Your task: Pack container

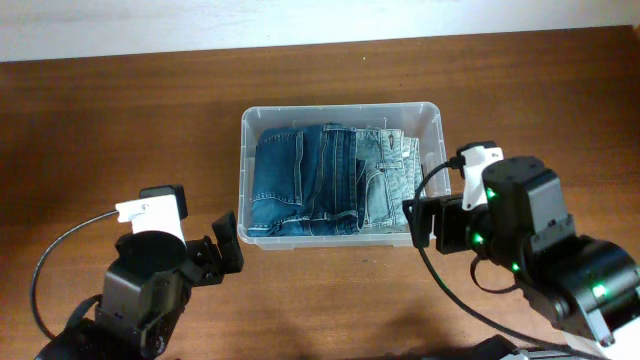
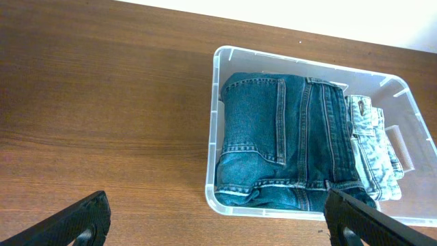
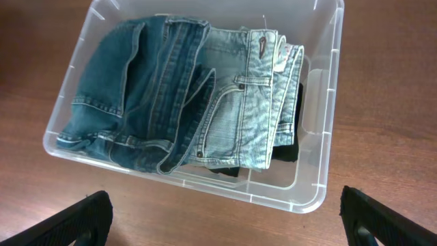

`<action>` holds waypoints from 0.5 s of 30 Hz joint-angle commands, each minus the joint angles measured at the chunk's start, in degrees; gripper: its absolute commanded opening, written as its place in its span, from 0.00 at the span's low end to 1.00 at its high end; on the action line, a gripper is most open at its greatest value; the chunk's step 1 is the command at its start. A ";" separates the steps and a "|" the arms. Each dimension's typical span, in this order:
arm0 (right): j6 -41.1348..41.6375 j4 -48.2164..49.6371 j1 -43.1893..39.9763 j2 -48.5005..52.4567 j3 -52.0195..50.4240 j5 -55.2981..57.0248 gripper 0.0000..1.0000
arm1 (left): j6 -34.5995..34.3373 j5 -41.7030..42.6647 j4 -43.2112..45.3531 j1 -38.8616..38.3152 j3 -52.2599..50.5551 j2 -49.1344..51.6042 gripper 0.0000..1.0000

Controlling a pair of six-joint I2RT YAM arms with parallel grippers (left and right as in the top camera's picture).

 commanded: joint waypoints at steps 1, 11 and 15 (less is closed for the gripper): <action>-0.31 0.11 0.26 2.03 0.92 0.92 0.99 | -0.26 -1.22 -0.13 0.07 0.61 -0.07 0.99; -8.98 12.22 0.26 -0.61 -2.43 7.98 0.99 | -0.28 -1.22 -0.13 0.04 0.59 -0.07 0.99; -9.57 27.39 -1.01 -12.63 -11.04 8.00 0.98 | -0.26 -1.22 -0.13 0.07 0.61 -0.07 0.99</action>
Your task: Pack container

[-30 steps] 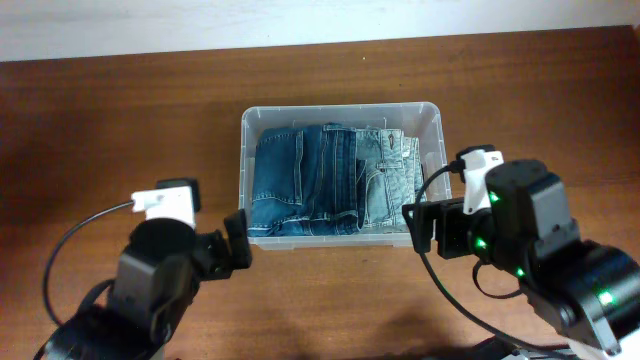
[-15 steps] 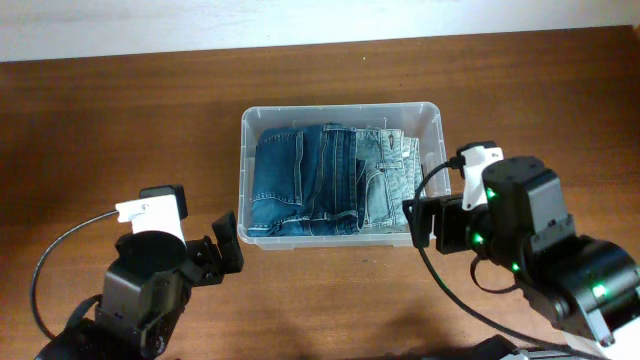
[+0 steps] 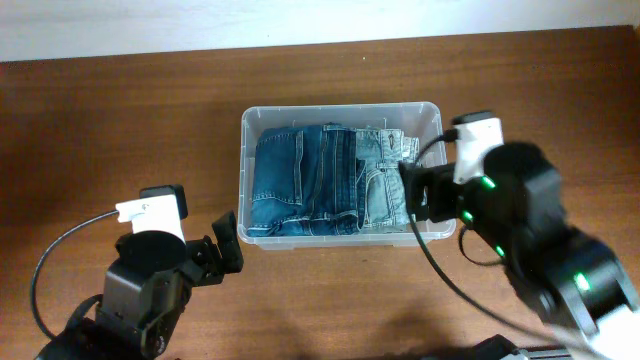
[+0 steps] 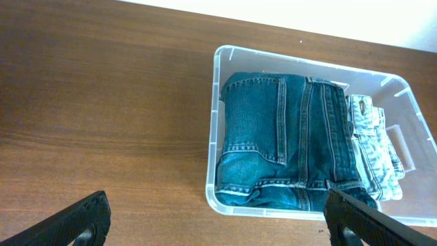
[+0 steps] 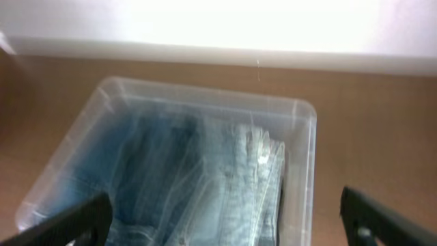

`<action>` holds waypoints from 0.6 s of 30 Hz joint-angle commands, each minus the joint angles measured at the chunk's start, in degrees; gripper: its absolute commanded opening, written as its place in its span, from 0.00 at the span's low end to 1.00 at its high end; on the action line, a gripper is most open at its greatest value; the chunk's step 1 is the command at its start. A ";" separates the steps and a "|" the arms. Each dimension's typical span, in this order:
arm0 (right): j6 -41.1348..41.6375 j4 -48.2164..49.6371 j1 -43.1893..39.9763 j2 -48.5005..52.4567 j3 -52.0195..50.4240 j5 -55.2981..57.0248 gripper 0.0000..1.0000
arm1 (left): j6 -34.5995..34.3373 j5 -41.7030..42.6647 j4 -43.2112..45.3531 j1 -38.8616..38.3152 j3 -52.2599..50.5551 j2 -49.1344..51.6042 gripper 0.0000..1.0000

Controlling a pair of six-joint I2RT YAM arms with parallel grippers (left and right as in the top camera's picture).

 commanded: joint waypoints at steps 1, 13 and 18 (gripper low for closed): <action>-2.56 9.25 -1.51 -12.90 -8.02 1.99 0.99 | -0.28 -1.18 -0.09 0.02 0.63 -0.07 0.99; -2.49 40.06 -13.44 -47.60 -49.05 1.92 0.99 | -0.28 -1.18 -0.09 0.04 0.61 -0.07 0.99; 0.39 50.51 -14.56 -53.13 -62.51 1.75 0.99 | -0.26 -1.18 -0.09 0.04 0.61 -0.07 0.99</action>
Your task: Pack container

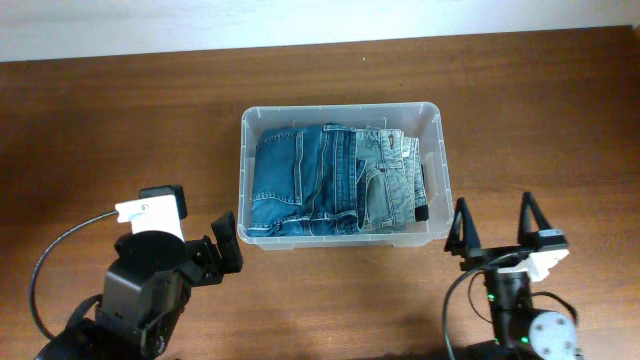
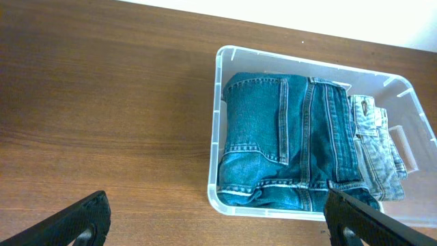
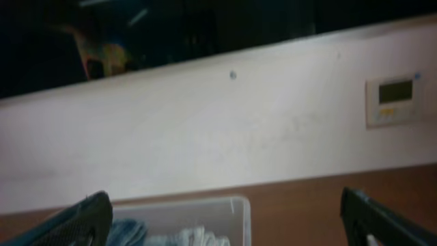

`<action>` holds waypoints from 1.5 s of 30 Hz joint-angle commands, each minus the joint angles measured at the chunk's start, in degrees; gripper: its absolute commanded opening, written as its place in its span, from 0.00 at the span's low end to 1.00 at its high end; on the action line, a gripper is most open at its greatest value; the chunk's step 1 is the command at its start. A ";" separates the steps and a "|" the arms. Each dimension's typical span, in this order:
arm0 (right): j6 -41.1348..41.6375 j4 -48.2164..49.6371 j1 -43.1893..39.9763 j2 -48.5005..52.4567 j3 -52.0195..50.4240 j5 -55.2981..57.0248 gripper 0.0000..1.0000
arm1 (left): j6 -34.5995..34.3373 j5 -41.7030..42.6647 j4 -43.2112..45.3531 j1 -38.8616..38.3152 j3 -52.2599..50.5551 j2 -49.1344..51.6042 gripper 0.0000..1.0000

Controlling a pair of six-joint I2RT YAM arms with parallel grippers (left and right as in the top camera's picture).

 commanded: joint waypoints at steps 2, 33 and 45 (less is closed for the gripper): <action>4.42 4.26 -1.70 -3.48 -9.53 0.28 0.98 | -0.26 -0.79 0.07 0.04 0.61 -0.07 0.99; 1.86 -7.28 -1.88 -3.48 -12.31 -1.64 0.99 | -0.26 -0.79 0.07 0.04 0.61 -0.07 0.99; 1.86 -7.28 -1.88 -3.48 -12.31 -1.64 0.99 | -0.28 2.32 -0.83 0.48 -0.66 -1.99 0.99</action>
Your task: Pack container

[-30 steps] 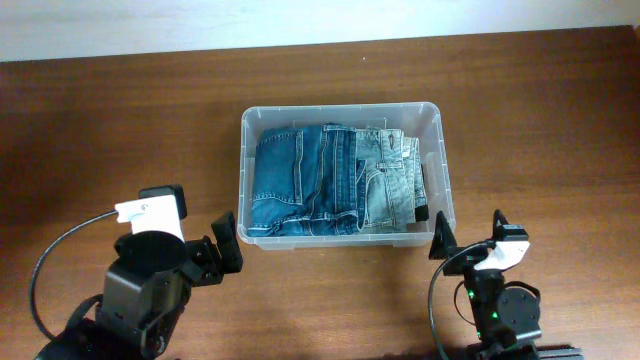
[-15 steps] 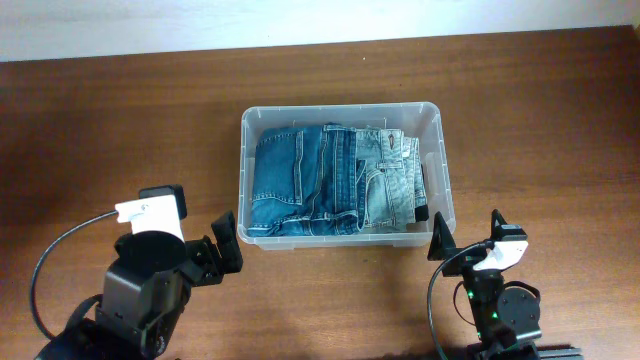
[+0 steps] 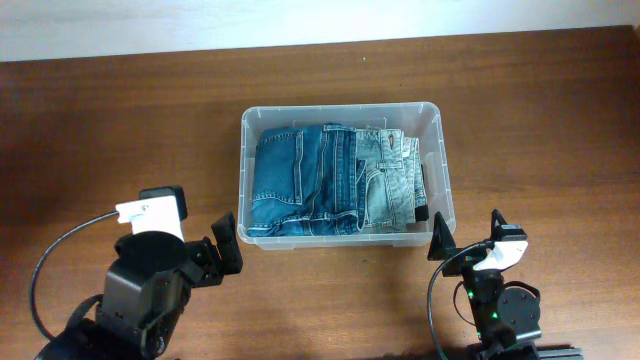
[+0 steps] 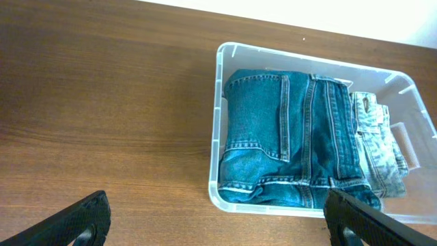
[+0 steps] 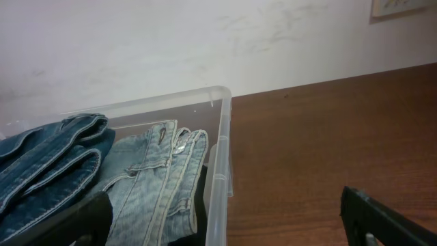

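Note:
A clear plastic container (image 3: 340,108) sits mid-table. It holds folded dark blue jeans (image 3: 295,180) on the left, folded light blue jeans (image 3: 385,180) on the right and something black (image 3: 423,213) under their right edge. My left gripper (image 3: 225,245) is open and empty in front of the container's front left corner (image 4: 217,222). My right gripper (image 3: 466,235) is open and empty, low by the front right corner, looking along the right wall (image 5: 222,137) with the light jeans (image 5: 153,178) beside it.
Bare brown wooden table (image 3: 120,120) surrounds the container on all sides. A white wall (image 5: 205,41) runs along the table's far edge. The left arm's cable (image 3: 60,250) loops at the front left.
My right gripper has shifted a little left and tilted down, from facing the wall to facing the container's right side. The left gripper and the jeans have not moved.
My right arm first reached over the container's front right corner, looking down on the jeans. Then it stood nearer the box's right side. Then it was back near the front edge, pointing at the wall. Now it sits low by the corner. The left arm stayed put.

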`<action>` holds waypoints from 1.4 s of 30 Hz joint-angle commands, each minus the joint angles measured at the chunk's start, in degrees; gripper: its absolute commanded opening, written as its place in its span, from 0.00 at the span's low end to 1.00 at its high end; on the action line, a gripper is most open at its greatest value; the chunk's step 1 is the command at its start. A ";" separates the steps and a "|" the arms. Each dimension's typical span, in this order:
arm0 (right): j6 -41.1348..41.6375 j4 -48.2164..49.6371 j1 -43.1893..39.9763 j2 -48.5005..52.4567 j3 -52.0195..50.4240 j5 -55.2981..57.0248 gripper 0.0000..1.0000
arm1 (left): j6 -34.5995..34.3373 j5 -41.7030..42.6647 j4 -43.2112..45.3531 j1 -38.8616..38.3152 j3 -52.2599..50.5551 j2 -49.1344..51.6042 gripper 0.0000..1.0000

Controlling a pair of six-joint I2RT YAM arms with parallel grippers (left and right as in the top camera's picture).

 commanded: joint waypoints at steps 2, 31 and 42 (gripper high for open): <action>-0.59 -0.50 -0.46 -0.66 -0.26 -0.50 0.99 | -0.31 3.67 -0.35 1.44 -3.19 -4.90 1.00; -0.59 -0.52 -0.46 -0.66 -0.26 -0.50 0.99 | 22.21 19.65 63.71 17.57 -63.30 -39.36 0.99; -0.59 -0.52 -0.46 -0.66 -0.26 -0.50 0.98 | 25.42 19.67 57.33 22.71 -65.44 -44.74 0.99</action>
